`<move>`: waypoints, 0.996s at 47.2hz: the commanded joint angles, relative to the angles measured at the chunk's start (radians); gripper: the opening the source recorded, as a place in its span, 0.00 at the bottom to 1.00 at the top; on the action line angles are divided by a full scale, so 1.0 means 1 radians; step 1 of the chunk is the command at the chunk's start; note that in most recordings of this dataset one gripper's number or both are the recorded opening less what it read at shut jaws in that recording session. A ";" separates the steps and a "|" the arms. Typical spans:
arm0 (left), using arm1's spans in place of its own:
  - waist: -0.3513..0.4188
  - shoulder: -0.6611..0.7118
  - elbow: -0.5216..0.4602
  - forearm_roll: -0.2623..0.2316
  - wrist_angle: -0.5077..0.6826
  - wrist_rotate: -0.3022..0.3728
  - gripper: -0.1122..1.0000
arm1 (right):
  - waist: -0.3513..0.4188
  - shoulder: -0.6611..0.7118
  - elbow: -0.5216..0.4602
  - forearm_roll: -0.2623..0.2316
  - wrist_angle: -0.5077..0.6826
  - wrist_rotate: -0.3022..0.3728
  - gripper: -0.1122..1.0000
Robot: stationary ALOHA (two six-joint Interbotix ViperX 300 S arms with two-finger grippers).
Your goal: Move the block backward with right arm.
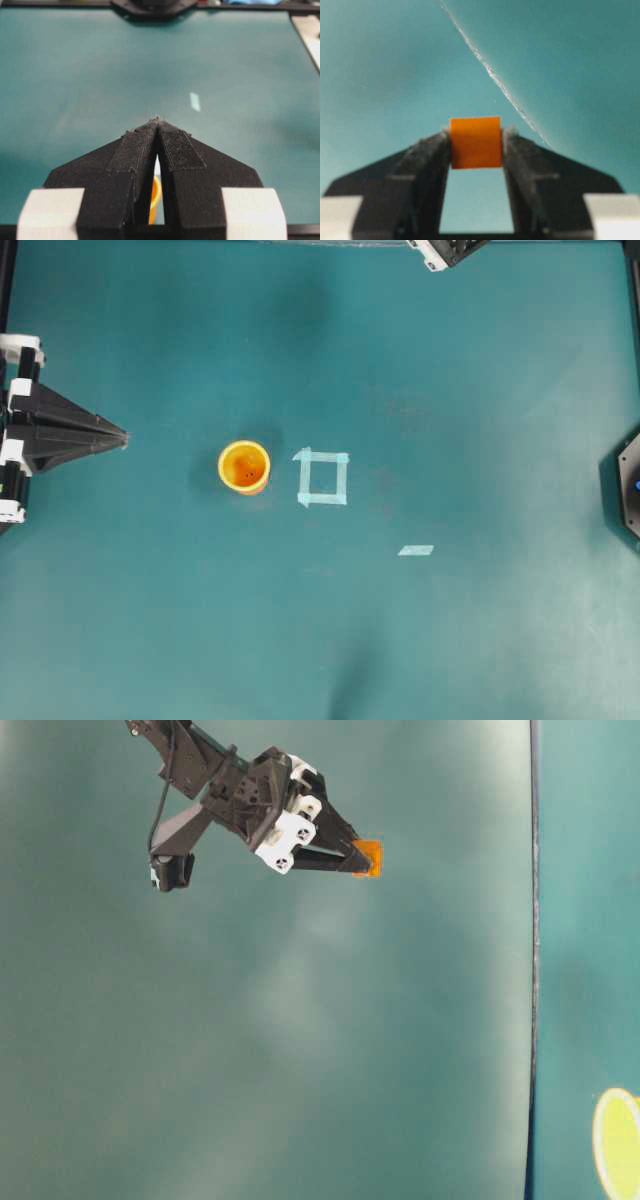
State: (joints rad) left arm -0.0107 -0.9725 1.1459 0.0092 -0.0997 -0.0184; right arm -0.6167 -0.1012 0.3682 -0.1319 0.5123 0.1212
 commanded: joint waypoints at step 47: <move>0.000 0.005 -0.026 0.003 -0.006 0.000 0.10 | -0.002 -0.012 -0.006 -0.002 -0.020 0.000 0.46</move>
State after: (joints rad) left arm -0.0107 -0.9725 1.1459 0.0092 -0.1012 -0.0184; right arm -0.6182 -0.1012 0.3728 -0.1319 0.5047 0.1212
